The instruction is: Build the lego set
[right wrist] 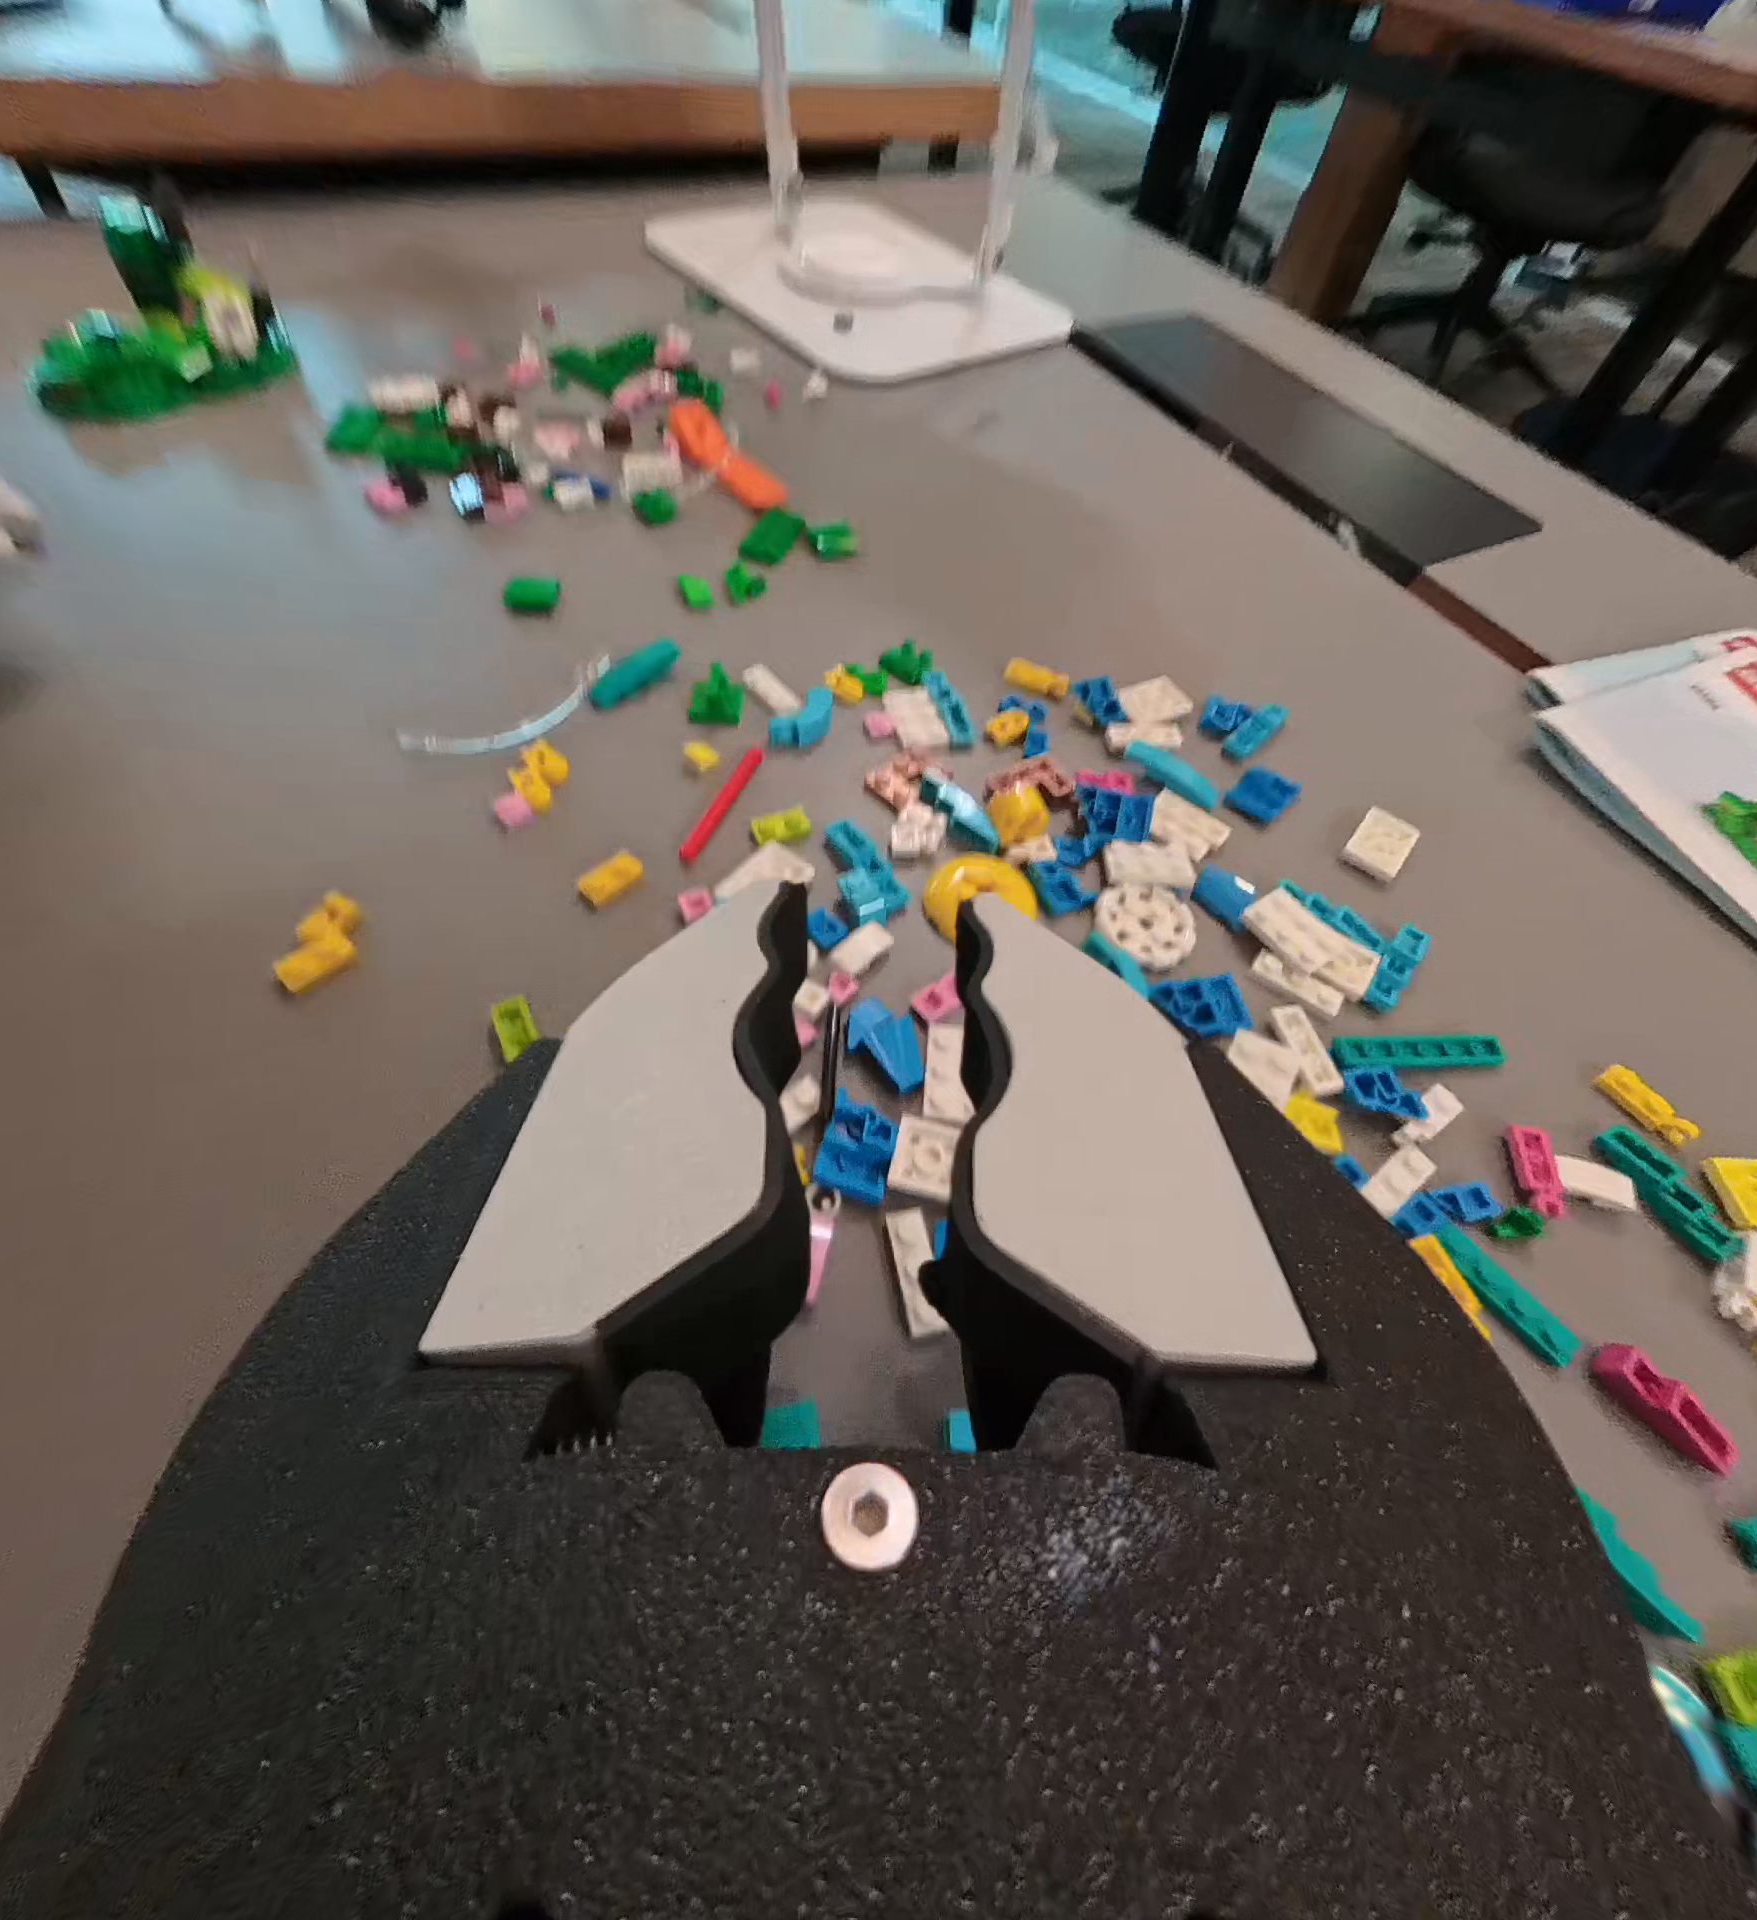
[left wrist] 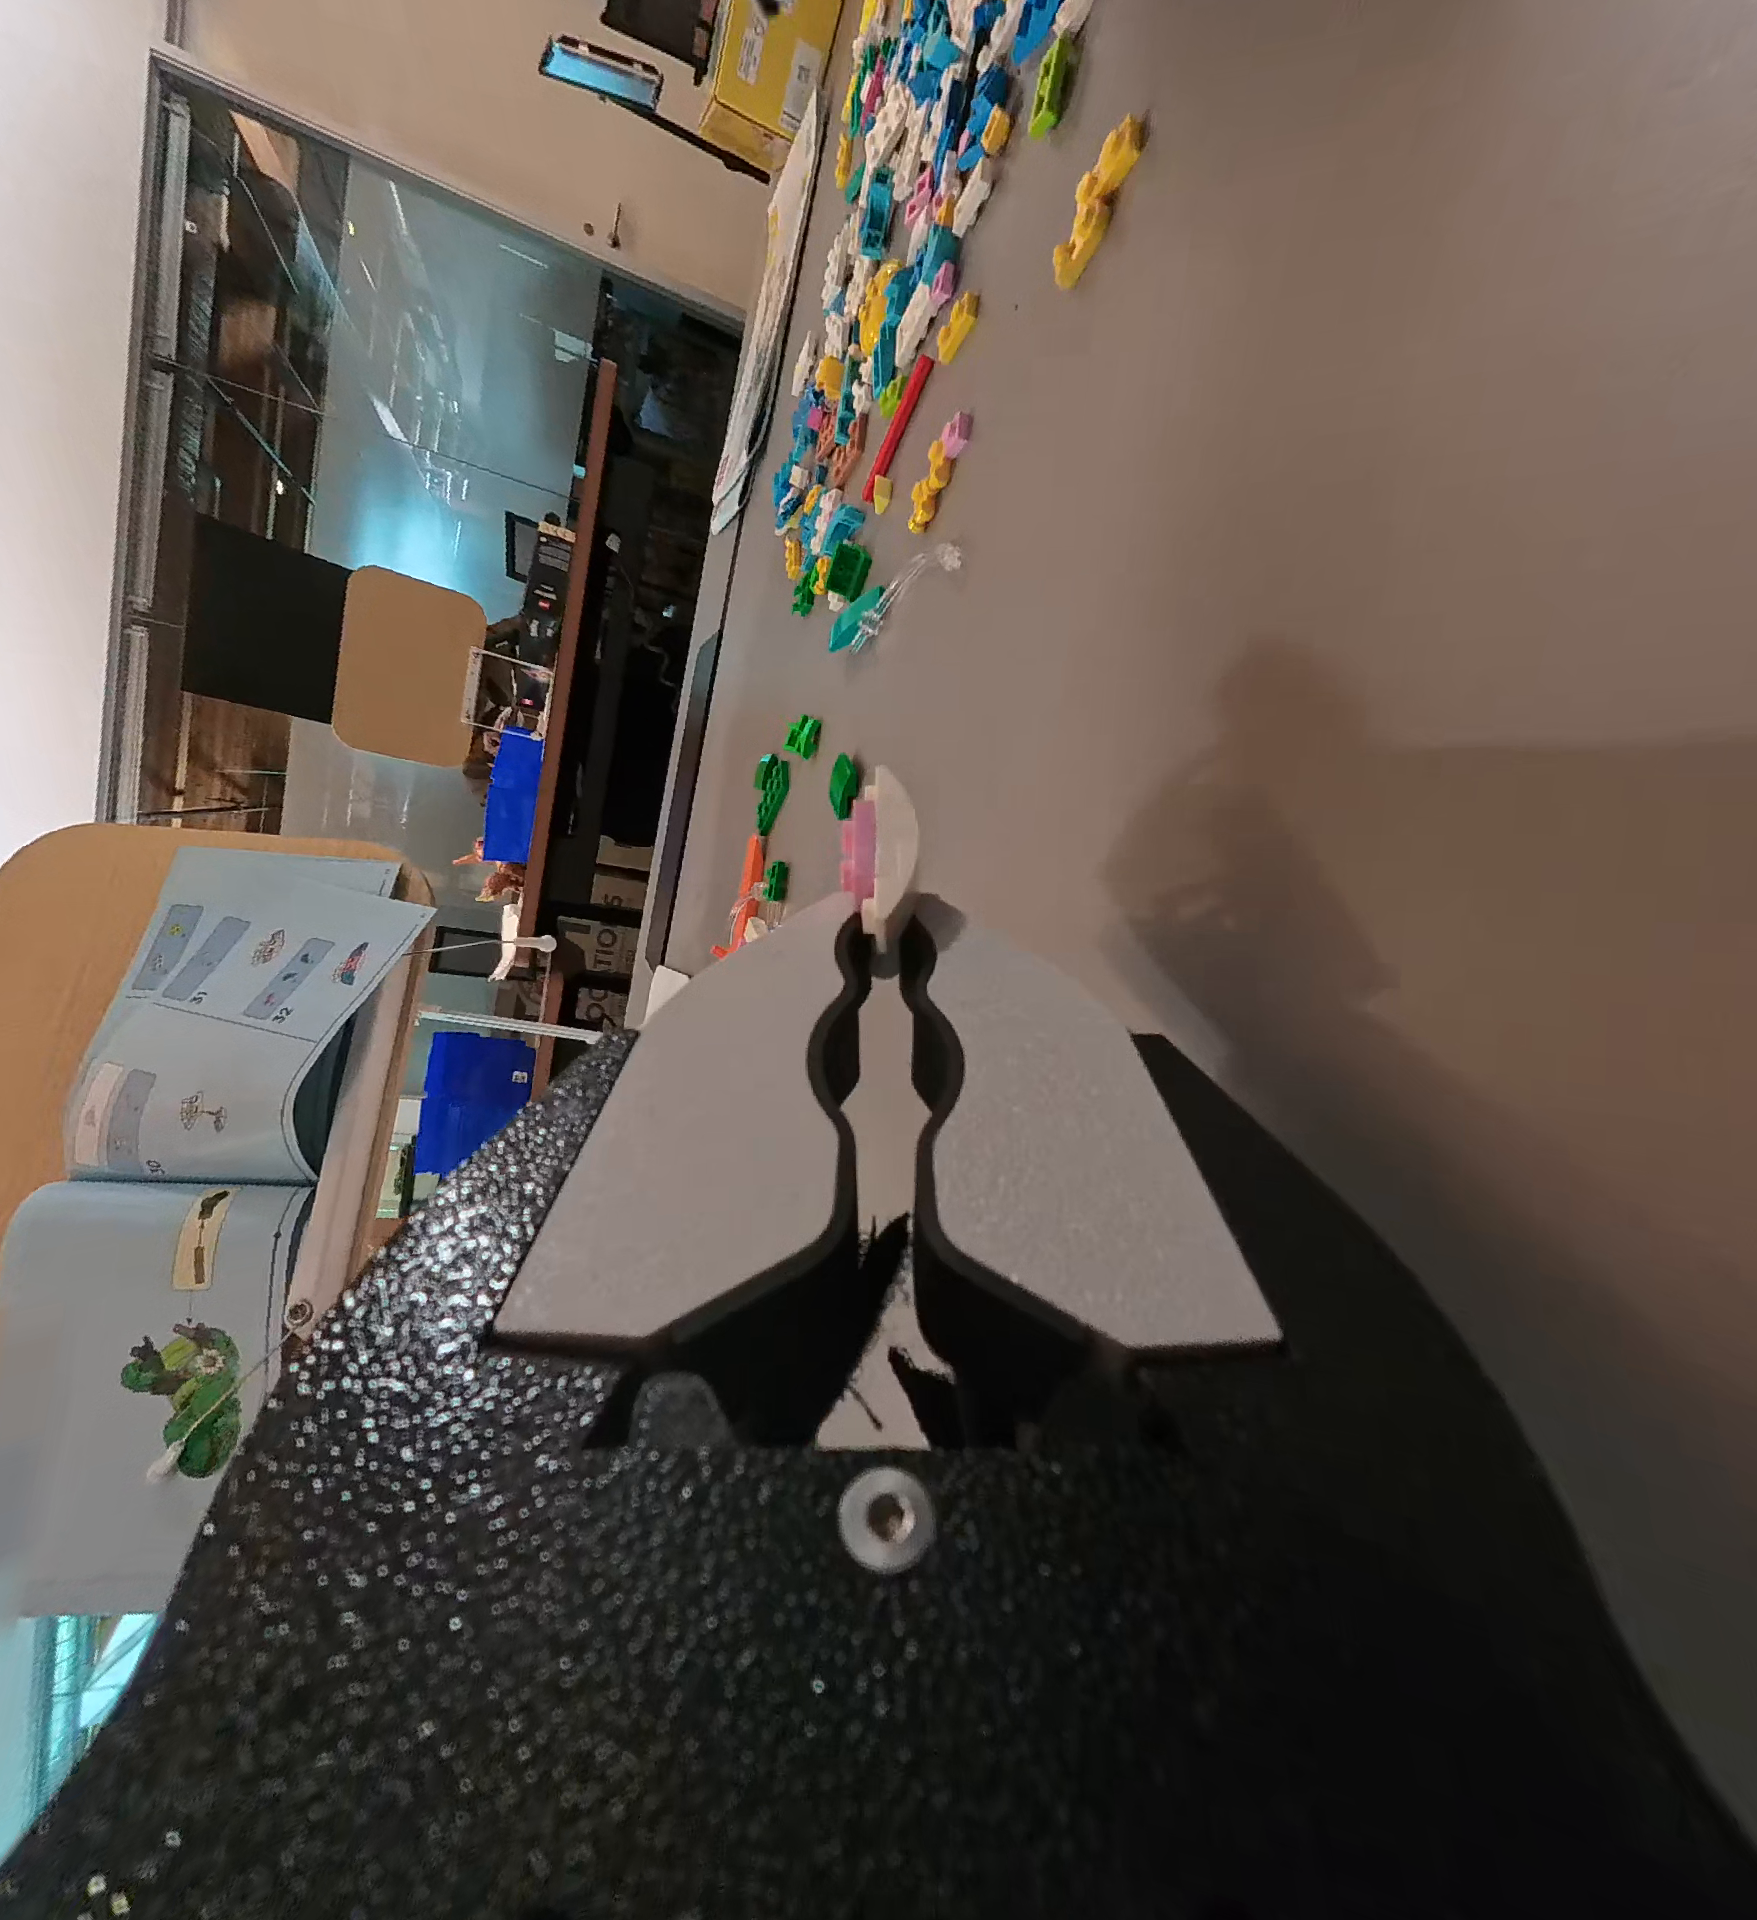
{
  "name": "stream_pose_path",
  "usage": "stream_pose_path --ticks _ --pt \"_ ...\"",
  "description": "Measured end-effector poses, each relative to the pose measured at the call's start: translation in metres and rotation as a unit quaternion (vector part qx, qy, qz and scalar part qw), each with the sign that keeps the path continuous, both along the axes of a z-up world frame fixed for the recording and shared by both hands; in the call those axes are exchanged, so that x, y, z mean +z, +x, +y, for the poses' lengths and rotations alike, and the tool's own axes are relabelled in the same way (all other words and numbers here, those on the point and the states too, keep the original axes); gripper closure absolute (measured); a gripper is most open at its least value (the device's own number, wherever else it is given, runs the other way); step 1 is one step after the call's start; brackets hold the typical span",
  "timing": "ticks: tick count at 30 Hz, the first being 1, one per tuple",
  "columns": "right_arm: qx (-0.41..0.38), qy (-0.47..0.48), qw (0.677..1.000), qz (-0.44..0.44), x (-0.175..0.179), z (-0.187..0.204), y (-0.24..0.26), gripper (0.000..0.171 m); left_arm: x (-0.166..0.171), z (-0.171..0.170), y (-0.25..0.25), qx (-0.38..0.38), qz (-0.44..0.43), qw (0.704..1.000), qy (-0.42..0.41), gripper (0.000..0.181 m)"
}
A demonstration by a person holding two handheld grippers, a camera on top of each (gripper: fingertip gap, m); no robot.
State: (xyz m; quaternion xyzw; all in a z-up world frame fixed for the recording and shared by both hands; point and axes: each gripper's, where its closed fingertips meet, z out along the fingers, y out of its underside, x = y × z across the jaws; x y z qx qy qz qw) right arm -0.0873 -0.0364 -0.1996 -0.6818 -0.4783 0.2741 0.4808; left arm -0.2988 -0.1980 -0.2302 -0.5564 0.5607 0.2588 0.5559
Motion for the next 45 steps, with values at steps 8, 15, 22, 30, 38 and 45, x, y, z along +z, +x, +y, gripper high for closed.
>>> stream_pose_path --ticks 8,15,22,30,38,45 --pt "0.008 0.012 0.988 -0.151 -0.032 -0.006 0.012 0.154 -0.002 -0.001 0.002 -0.007 0.009 1.0 -0.001 0.177" --pt "0.056 0.019 0.981 -0.185 -0.039 -0.023 0.002 0.158 -0.002 -0.002 0.003 -0.009 0.012 1.0 0.0 0.177" --pt "0.007 0.034 0.979 -0.2 -0.038 -0.009 0.01 0.156 -0.002 -0.002 0.004 -0.012 0.012 1.0 0.0 0.177" --pt "0.004 0.05 0.965 -0.258 -0.053 -0.007 0.01 0.155 0.001 -0.004 0.006 -0.018 0.011 1.0 0.012 0.177" --pt "0.007 0.084 0.951 -0.296 -0.057 -0.007 0.007 0.155 0.003 -0.006 0.008 -0.025 0.018 0.999 0.023 0.177" --pt "0.013 0.08 0.948 -0.306 -0.06 -0.01 0.004 0.157 0.001 -0.006 0.008 -0.024 0.021 0.999 0.02 0.177"
